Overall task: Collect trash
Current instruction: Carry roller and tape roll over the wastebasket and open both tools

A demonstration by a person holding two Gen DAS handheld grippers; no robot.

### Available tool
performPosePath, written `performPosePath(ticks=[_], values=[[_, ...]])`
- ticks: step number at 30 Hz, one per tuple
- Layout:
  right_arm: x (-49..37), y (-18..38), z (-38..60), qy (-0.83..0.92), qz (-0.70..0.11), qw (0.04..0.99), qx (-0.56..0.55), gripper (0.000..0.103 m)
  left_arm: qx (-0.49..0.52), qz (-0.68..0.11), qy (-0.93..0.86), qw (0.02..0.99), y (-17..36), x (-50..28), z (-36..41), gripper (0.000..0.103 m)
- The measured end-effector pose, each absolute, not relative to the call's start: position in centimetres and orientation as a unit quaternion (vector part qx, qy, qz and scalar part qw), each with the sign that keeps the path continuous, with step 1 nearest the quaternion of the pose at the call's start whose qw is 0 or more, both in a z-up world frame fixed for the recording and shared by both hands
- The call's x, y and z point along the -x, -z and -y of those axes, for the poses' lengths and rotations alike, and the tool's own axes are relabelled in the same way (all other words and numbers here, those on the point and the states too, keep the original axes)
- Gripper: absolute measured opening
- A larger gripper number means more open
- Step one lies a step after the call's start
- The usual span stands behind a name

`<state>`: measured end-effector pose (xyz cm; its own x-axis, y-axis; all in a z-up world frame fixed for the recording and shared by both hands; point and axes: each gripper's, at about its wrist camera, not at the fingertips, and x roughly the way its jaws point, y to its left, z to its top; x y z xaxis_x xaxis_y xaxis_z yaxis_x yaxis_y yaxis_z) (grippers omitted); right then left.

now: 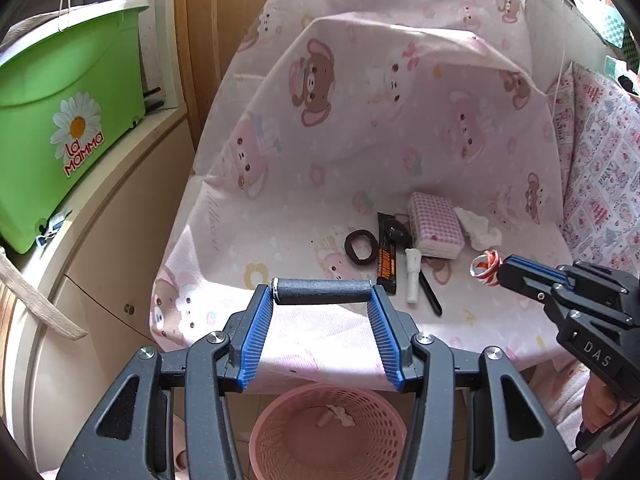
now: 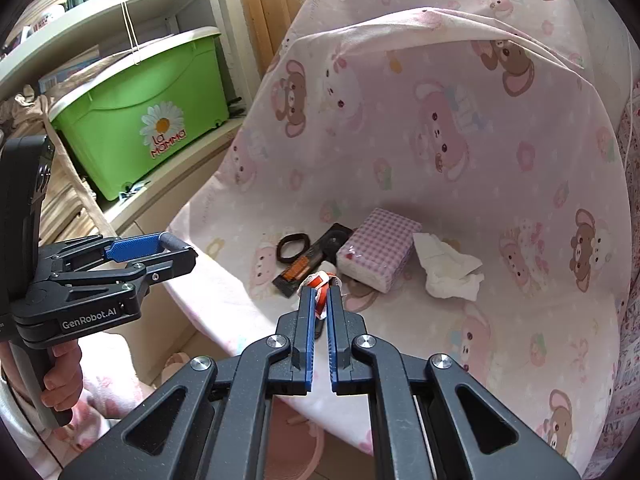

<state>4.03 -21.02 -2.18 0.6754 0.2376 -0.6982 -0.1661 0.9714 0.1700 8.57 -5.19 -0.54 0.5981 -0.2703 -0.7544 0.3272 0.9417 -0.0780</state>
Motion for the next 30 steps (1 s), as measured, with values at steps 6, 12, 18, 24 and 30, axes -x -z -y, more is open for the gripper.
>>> performPosePath(ticks=[6,12,18,24,30], values=[[-2.2,1.7,18.7,-0.169,-0.388,0.906,-0.030,0.006,-0.059,-0.469,0.158,0.867,1.7,-8.3,5.5,0.048],[-1.3,3.4,15.7,-0.195,-0.419,0.887,0.003,0.006,-0.056,-0.526,0.157,0.834,4.5,-8.4,5.7,0.048],[-0.3,5.2,14.3,-0.202,-0.450,0.869,0.013,0.006,-0.061,-0.553,0.140,0.819,5.8,-8.1,5.0,0.048],[0.3,7.2,13.3,-0.199,-0.474,0.858,0.020,0.006,-0.081,-0.581,0.111,0.802,8.2,-7.9,4.5,0.048],[0.1,9.4,12.6,-0.197,-0.497,0.844,0.037,0.006,-0.037,-0.634,0.118,0.764,11.2,-8.0,3.3,0.048]])
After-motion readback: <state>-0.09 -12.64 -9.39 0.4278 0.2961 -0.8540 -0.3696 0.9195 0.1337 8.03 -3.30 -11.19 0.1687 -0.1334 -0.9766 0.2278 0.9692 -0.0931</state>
